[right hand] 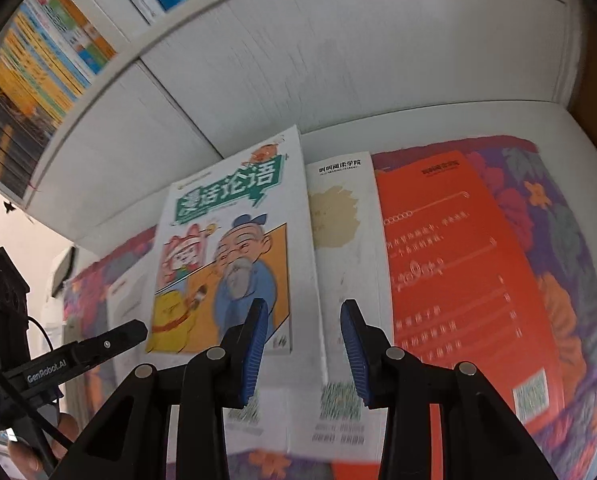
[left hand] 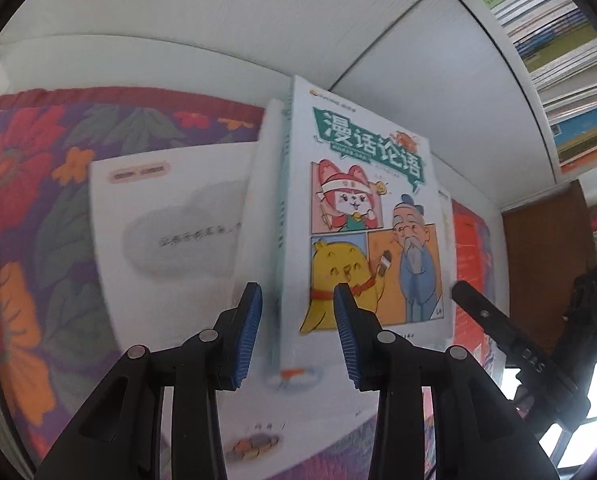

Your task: Organize books

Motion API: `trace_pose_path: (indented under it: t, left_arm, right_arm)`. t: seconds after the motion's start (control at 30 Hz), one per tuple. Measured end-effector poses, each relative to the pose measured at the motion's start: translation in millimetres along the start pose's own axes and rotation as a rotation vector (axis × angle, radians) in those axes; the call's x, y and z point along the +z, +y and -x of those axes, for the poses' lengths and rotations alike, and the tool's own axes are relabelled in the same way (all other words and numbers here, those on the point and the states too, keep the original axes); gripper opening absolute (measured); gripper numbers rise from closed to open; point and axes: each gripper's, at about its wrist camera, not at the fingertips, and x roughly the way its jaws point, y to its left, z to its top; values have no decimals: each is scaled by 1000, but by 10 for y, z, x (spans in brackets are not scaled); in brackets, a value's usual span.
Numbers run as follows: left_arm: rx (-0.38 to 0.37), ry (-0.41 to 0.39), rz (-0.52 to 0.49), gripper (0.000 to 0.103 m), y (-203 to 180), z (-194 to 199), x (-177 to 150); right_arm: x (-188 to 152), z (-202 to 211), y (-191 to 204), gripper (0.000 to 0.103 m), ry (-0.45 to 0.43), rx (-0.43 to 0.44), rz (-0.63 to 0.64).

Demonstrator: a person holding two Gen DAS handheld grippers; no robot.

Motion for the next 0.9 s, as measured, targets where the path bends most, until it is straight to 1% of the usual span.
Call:
trace_pose_path:
  t: [0.03, 0.07, 0.1, 0.13, 0.17, 0.23, 0.3, 0.33, 0.4, 0.57, 0.6, 0.67, 0.7, 0.73, 0.8, 0.9]
  left_arm:
    - [-7, 2, -10, 34, -17, -15, 11]
    - [-15, 11, -20, 38, -29, -32, 15]
    - [-28, 14, -28, 40, -44, -34, 33]
    - [-29, 17, -35, 41, -56, -28, 27]
    - [-19, 21, -49, 41, -69, -18, 14]
    - [2, 26, -68, 41, -73, 32, -65]
    - [7, 35, -63, 41, -48, 101, -167]
    - [4, 43, -58, 41, -20, 146, -268]
    - [2, 59, -55, 41, 41, 253, -550]
    - [30, 155, -35, 41, 222, 437, -1539]
    - [39, 180, -44, 41, 250, 468, -1766]
    - [59, 185, -108, 42, 239, 592, -2165]
    - [65, 197, -123, 43, 237, 635, -2285]
    - [66, 213, -126, 43, 253, 679, -2408]
    - [50, 220, -108, 43, 308, 785, -2609]
    - [24, 206, -26, 43, 448, 887, -2758]
  right_arm:
    - [17, -47, 0, 37, 6, 7, 4]
    - [27, -104, 9, 37, 21, 21, 7]
    - [22, -152, 22, 40, 42, 40, 8]
    - [14, -190, 44, 40, 51, 40, 15]
    - [-5, -169, 78, 40, 38, 27, 37]
    - [-74, -131, 139, 40, 35, 15, 84]
    - [-178, -72, 159, 40, 51, 29, 98]
    - [-257, -19, 168, 40, 63, 34, 105]
    - [-437, 94, 169, 41, 76, 39, 116]
    - [-1227, 420, 164, 49, 160, 54, 132]
    - [-1441, 493, 139, 50, 187, 59, 126]
    - [-1700, 583, 81, 50, 212, 68, 130]
    - [-1876, 640, 50, 50, 237, 74, 129]
    - [-1970, 667, 31, 50, 258, 81, 130]
    - [-2168, 748, -2, 50, 291, 101, 150]
    - [-2377, 876, -28, 49, 325, 144, 199]
